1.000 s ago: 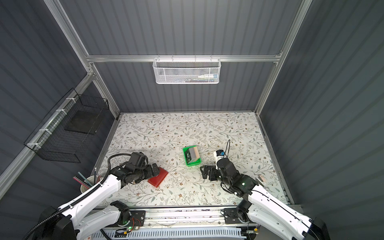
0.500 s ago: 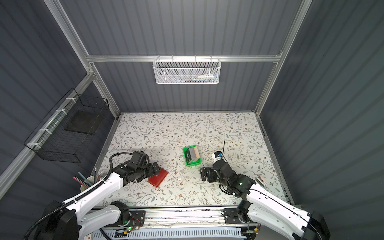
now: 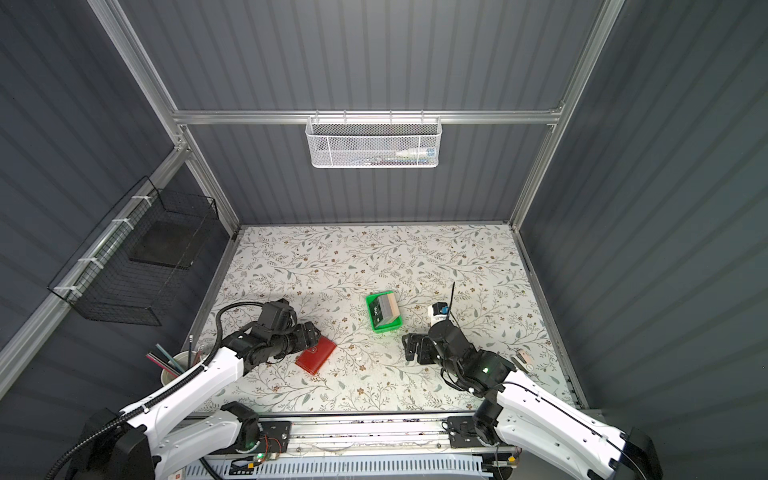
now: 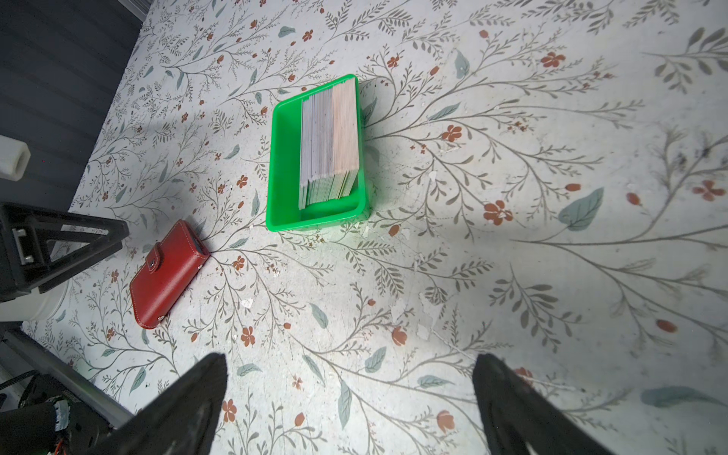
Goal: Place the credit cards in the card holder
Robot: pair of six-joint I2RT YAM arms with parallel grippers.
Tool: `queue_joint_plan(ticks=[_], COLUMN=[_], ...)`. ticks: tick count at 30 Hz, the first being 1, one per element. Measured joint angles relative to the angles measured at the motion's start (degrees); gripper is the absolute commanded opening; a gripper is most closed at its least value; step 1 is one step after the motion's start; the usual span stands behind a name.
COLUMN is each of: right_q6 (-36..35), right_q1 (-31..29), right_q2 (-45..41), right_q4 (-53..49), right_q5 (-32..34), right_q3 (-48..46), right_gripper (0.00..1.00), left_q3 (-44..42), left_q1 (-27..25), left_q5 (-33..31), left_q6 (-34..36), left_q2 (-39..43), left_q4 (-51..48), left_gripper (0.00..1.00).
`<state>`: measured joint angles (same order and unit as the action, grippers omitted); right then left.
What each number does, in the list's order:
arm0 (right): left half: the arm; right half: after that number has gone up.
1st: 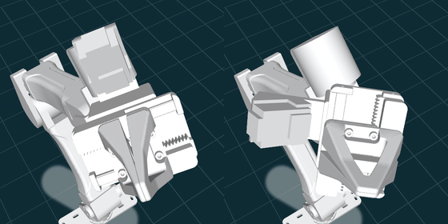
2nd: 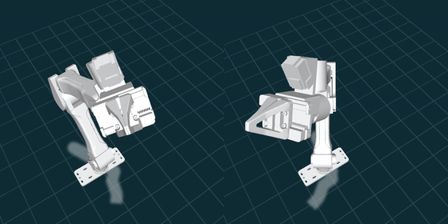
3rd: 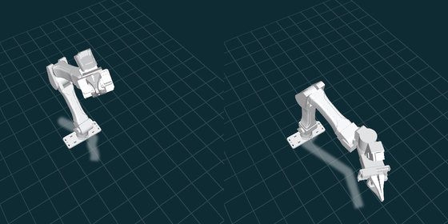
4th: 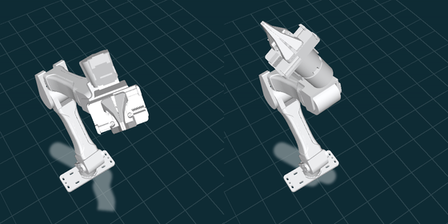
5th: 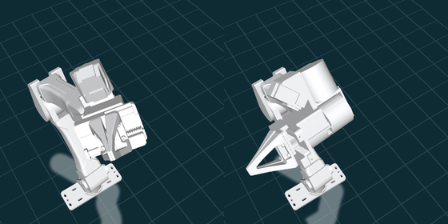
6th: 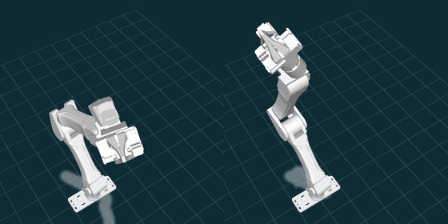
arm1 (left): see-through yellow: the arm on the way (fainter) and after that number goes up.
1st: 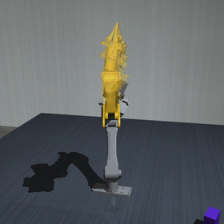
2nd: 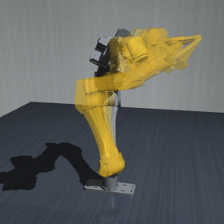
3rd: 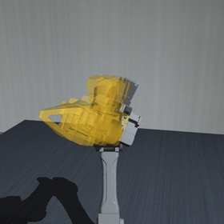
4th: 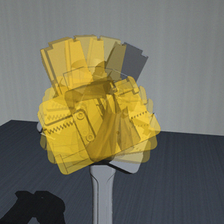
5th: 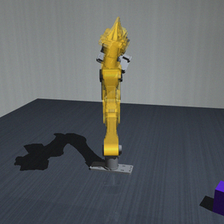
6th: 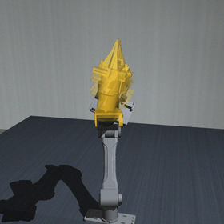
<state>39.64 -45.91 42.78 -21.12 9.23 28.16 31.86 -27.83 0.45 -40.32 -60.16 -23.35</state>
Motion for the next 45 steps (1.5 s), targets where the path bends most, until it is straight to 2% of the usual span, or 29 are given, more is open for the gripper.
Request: queue_joint_plan(ticks=[17,24,30,45], right_q6=[0.4,0.9,1.6,2.9], right_q1=[0.0,0.0,0.0,-0.2], right_q2=[0.3,0.5,0.5,-1.2], right_q4=[-1.3,-1.2,-1.2,-0.8], right_q5=[0.4,0.4,0.1,0.0], right_q3=[0.2,0.2,0.1,-0.1], right_gripper=[0.99,0.99,0.99,0.99], left_q3=[-2.4,-3.2,-3.2,5.4], left_q1=[0.0,-2.6,-7.0,-24.3], left_q5=[3.5,4.3,4.1,1.4], left_q6=[-0.5,-2.0,-3.5,-5.9], left_q2=[-3.8,-5.9,-7.3,-23.8], left_q4=[1.8,5.5,9.6,22.4], left_gripper=[0.86,0.86,0.87,0.88])
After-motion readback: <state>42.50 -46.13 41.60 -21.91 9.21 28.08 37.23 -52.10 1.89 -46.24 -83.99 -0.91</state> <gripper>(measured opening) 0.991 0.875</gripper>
